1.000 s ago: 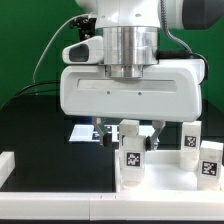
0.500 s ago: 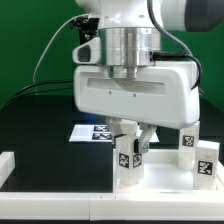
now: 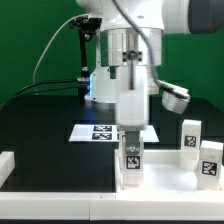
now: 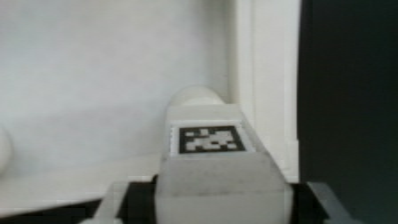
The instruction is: Assemble square table
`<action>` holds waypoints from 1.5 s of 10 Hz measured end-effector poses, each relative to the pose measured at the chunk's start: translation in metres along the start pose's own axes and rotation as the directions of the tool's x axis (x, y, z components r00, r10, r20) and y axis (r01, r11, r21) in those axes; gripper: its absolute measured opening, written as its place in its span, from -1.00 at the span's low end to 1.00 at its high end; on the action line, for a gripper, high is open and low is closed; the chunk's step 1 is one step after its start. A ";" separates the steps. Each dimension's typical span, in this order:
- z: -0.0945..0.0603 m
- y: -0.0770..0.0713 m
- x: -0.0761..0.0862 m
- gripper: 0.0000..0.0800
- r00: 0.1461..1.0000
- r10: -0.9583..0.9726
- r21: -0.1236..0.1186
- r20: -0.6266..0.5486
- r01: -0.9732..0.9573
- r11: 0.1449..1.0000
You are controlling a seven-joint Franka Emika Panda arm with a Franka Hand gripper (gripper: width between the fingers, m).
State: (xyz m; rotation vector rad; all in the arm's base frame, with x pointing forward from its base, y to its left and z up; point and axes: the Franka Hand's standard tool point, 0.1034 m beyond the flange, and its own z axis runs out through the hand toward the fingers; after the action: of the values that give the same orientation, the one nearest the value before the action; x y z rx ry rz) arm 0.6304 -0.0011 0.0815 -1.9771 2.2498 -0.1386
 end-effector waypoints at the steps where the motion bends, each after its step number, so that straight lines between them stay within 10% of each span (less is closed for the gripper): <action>1: 0.000 0.000 0.000 -0.28 1.000 -0.016 0.000 0.000 0.016 1.000; 2: 0.000 0.000 0.001 -0.28 0.998 -0.066 0.000 0.000 0.066 0.998; 4: 0.000 0.002 0.004 0.50 0.899 -0.438 -0.026 0.012 0.439 0.898; 7: -0.001 0.011 0.003 0.62 0.759 -0.651 -0.023 0.033 0.651 0.758; 11: -0.002 0.001 -0.009 0.62 0.256 -0.966 -0.040 -0.032 0.966 0.257; 14: -0.002 0.001 -0.007 0.28 0.331 -0.943 -0.039 -0.036 0.942 0.332; 15: -0.002 0.001 -0.007 -0.18 0.408 -0.912 -0.037 -0.039 0.912 0.409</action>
Offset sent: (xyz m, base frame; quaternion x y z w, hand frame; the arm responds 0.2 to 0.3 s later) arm -0.0006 0.0169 0.0010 -0.0096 -0.0732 -0.3111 0.9475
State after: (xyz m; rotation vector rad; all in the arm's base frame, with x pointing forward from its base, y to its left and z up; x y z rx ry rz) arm 0.6300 0.0062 0.0833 -2.9855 0.8499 -0.2842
